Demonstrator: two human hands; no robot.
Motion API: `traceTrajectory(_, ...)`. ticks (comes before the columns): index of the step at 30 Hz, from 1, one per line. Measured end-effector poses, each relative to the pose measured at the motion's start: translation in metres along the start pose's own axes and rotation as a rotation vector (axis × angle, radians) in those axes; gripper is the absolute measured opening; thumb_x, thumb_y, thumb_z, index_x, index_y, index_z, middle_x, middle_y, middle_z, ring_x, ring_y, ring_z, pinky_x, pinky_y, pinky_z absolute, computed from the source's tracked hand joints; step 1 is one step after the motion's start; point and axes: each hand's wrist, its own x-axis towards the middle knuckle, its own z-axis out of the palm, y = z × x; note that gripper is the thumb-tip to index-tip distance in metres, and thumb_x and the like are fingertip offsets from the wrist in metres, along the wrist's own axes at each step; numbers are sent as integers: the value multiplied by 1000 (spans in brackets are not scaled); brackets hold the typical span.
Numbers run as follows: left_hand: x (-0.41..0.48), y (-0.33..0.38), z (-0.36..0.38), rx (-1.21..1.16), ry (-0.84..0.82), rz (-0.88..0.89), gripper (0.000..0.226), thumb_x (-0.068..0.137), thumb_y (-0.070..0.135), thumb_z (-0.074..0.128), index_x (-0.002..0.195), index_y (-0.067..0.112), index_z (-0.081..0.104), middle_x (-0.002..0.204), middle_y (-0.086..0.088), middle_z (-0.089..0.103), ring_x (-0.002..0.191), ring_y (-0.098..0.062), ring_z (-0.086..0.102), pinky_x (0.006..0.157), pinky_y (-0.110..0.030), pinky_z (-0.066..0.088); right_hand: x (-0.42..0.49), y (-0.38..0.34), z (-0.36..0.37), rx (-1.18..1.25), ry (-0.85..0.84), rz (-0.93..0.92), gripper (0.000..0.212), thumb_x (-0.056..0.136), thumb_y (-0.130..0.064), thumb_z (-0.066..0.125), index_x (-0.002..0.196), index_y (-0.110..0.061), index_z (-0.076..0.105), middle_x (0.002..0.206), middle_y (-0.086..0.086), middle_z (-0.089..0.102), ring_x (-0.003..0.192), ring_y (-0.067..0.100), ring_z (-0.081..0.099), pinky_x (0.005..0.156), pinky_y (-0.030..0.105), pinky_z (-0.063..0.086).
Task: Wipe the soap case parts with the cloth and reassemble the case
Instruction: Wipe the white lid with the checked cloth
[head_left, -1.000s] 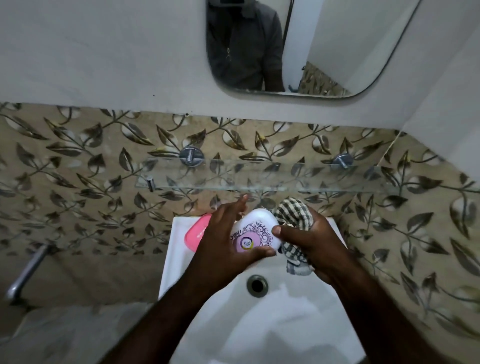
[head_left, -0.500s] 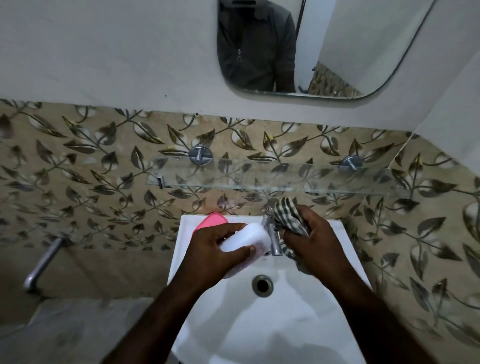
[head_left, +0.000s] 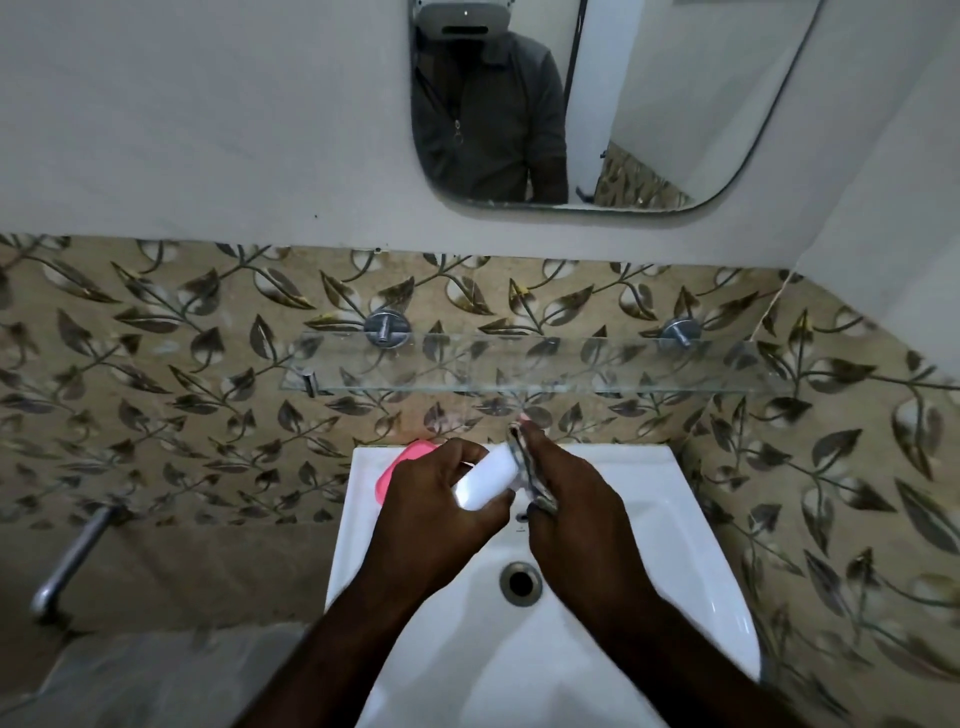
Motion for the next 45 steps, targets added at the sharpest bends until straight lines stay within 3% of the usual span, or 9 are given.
traceTrajectory(5,1,1,-8,-3,-46,87,16,68,24,75,81,20,67,74,5,70,72,-10,65,65,-35,53,-9,-12,10,-210,9,-269,77,68,7,58,136,-26,47,136,3,56,123,26,52,93,35,48)
traceTrajectory(10,-8,0,-7,-11,12,62,19,69,19,79,82,27,67,73,8,69,63,-1,59,57,-21,46,0,-10,10,213,15,95,67,77,10,49,133,-25,56,122,-16,59,118,11,57,100,17,40)
traceTrajectory(17,0,1,-12,-6,18,126,17,69,31,74,82,22,68,73,6,69,72,-12,64,65,-38,52,-5,-18,17,30,111,-222,61,75,2,50,131,-22,56,132,-1,60,122,13,50,107,27,37)
traceTrajectory(24,-12,5,-8,-192,99,17,32,65,13,87,78,38,72,74,12,73,64,-7,68,57,-21,53,9,-14,6,635,-129,333,36,87,-7,51,104,-36,66,64,-6,66,56,8,57,52,23,45)
traceTrajectory(29,-7,1,-10,-163,1,5,26,64,35,74,78,13,71,72,-12,70,60,-11,59,55,-29,48,0,-20,5,242,22,-24,57,75,-4,49,127,-26,61,121,-13,64,114,2,56,101,15,39)
traceTrajectory(33,-1,-4,-11,-73,-43,84,22,69,32,69,70,12,61,64,-9,60,62,-7,50,57,-36,44,3,-20,8,62,60,-232,59,75,-3,42,128,-19,60,132,-3,59,125,8,48,108,15,30)
traceTrajectory(38,-4,-2,-14,-107,68,95,16,69,34,77,78,21,71,71,-3,69,64,-18,64,56,-32,50,15,-16,-4,480,-105,75,70,75,6,49,112,-53,60,98,-29,68,91,-2,65,80,18,50)
traceTrajectory(41,-3,5,-20,-253,113,67,19,65,30,78,83,26,73,78,11,74,67,-1,66,60,-15,49,23,-11,-12,702,-261,165,56,86,7,63,120,-37,59,109,-17,71,101,4,66,85,20,51)
traceTrajectory(45,-3,-4,-20,-578,47,-34,30,62,34,75,92,27,73,89,0,76,81,-16,70,69,-26,55,21,-6,-9,1085,-398,287,51,85,-1,68,131,-15,52,123,11,66,115,25,63,97,35,51)
